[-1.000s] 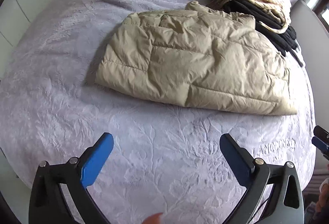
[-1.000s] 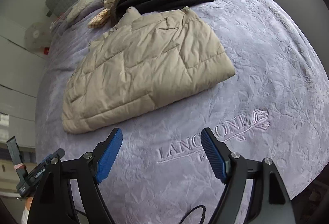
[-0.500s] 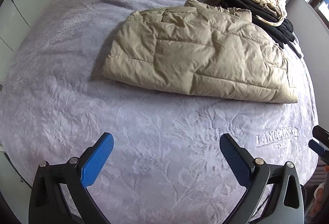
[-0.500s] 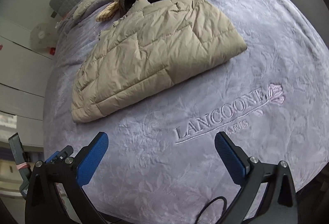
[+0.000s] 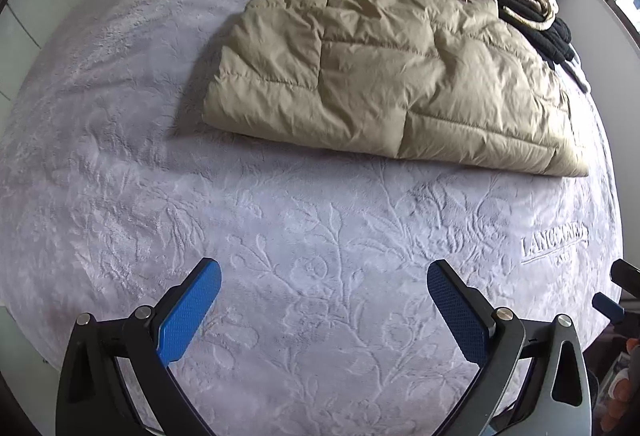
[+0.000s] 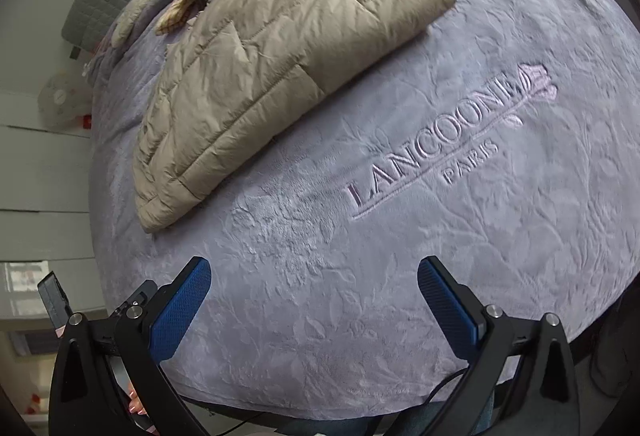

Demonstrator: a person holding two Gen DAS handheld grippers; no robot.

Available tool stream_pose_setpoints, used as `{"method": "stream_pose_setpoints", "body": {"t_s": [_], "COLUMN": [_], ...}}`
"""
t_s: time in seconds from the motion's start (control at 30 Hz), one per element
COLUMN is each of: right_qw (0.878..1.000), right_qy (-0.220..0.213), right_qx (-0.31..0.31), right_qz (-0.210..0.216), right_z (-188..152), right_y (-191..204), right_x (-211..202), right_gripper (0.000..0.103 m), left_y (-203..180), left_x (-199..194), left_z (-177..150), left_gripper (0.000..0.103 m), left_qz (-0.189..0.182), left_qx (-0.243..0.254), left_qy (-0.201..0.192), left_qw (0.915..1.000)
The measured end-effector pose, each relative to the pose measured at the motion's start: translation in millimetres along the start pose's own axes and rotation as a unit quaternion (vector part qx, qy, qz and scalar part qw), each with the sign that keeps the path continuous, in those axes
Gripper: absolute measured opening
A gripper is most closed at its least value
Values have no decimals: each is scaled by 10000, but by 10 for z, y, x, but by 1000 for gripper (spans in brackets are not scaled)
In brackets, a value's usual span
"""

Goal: Fold large clothes

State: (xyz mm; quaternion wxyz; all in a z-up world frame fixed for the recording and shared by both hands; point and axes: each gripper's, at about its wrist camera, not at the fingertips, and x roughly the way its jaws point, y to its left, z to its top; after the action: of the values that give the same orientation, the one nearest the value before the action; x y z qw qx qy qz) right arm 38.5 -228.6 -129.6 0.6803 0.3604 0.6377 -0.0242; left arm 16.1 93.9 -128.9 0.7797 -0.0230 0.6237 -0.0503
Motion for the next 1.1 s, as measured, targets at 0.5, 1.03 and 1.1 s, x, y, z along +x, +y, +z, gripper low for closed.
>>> {"method": "stream_pose_setpoints", "body": {"t_s": [0.5,1.03,1.1], "right_qw": [9921,9532,9459], "right_qy": [-111,-94,-141], "right_qx": [865,1598,1687], "right_qz": [904,2564,2769], "right_z": [705,1813,1897], "right_y": [-334,-619,-573], "right_x": [151,1265,1323], "right_gripper": [103,103,103], "left_y": [529,601,618], "left_x": [400,1396,1429], "left_z": [351,1003,1095], "left_gripper": [103,103,103], "left_qz": [-1027,-2181,-2156], "left_qx": [-1550,-2432,-2628], "left_qy": [49,-245,-367], "left_qw": [9826,9448,9397]}}
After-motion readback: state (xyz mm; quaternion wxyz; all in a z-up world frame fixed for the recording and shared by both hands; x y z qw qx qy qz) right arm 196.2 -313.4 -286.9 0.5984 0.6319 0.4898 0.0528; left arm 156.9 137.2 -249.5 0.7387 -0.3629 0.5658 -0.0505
